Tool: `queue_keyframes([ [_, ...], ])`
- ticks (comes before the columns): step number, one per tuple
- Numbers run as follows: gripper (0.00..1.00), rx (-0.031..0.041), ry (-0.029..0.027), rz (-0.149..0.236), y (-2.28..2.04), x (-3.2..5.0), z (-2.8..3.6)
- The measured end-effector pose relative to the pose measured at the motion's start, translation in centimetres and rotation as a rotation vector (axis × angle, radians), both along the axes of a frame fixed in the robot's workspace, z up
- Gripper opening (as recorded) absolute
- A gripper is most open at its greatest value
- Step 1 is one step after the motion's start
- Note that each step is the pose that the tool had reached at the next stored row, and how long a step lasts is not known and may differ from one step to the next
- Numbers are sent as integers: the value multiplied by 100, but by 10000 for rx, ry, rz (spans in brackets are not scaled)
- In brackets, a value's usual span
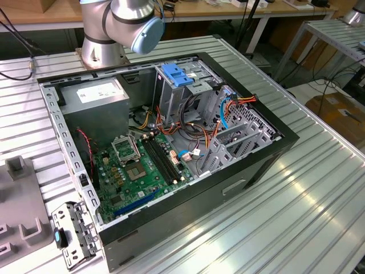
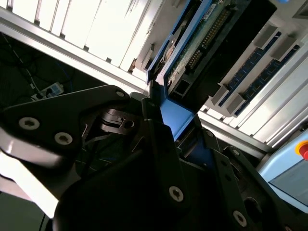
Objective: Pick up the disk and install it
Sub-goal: 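Pick up the disk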
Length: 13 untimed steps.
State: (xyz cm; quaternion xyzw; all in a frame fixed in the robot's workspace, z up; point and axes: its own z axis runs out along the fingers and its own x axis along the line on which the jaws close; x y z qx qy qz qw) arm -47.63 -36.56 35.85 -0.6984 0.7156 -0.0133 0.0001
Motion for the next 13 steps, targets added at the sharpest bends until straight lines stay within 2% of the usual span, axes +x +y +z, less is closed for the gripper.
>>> queue_keyframes([
  [13, 37, 1, 0, 0, 0, 0, 51],
])
